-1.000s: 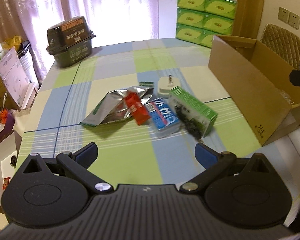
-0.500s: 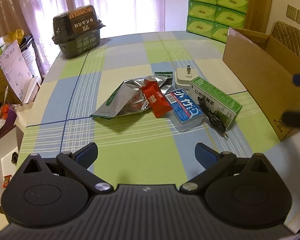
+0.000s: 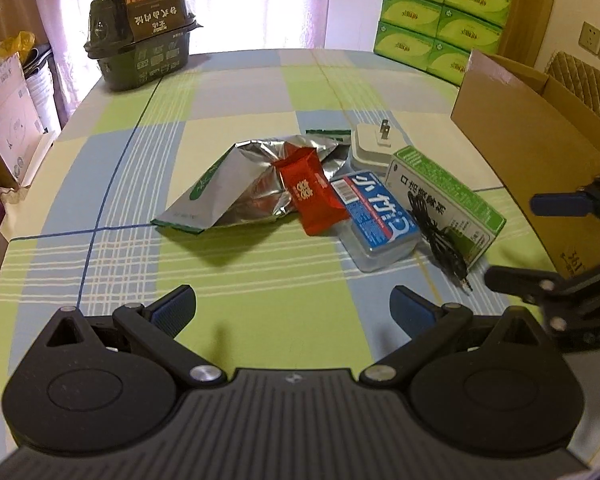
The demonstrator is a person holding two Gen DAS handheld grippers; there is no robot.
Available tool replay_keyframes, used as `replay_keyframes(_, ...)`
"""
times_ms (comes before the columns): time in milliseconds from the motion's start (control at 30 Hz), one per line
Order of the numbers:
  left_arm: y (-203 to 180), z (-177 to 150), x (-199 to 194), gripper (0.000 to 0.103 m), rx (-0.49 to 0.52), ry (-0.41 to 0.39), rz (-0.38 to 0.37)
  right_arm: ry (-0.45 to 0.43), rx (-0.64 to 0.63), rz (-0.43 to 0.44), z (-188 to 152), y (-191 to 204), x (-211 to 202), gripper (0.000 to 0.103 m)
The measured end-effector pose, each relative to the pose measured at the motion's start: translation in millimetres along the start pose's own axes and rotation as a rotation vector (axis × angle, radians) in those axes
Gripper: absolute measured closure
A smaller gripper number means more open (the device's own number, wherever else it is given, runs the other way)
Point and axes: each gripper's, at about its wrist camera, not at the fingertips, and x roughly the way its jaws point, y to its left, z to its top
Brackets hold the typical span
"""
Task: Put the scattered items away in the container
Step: 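Move both tools back from the cardboard box to the items on the table, then grasp the green medicine box with the right tool while the left tool approaches the black cable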
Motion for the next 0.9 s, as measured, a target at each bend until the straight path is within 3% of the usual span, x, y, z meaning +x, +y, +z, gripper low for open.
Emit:
replay_keyframes(67,0.9,0.3,0.5,0.002,-0.007,0.002,-0.002,-0.005,-0.003,-0.009,3.1,-2.9,6.6,0.011)
replay_keyframes(100,1.3,0.2,1.5,0.002,-0.011,0.007,-0.004,-0.005,-0.003,-0.012,4.2,-4.6,9.6,0.016)
replay_keyframes(133,1.5,0.1,2.8,0.002,-0.013,0.011,-0.004,0.002,-0.004,-0.010,5.4,-6.9,13.8,0.030)
replay_keyframes(167,1.3,-0.1,4.4,0.002,-0.012,0.017,-0.005,0.009,-0.003,-0.017,6.3,-8.2,16.9,0.033)
replay_keyframes(333,-2.0,-0.8,8.9,0.002,-0.001,0.026,-0.007,0.021,0.010,-0.025,7.9,-17.6,27.7,0.034)
replay_keyframes(400,-5.0,-1.1,9.1,0.002,0.006,0.024,-0.017,0.035,0.019,-0.019,8.3,-20.0,31.4,0.048)
replay_keyframes(467,-8.8,-0.7,9.8,0.002,0.019,0.023,-0.021,0.047,0.028,-0.014,7.6,-22.6,33.6,0.054)
replay_keyframes(533,-11.8,-0.4,11.2,0.002,0.031,0.022,-0.022,0.059,0.034,0.001,6.5,-24.4,33.8,0.068)
replay_keyframes(900,-13.4,-1.2,8.7,0.002,0.045,0.016,-0.028,0.115,0.073,0.076,-7.6,-11.1,9.9,0.070)
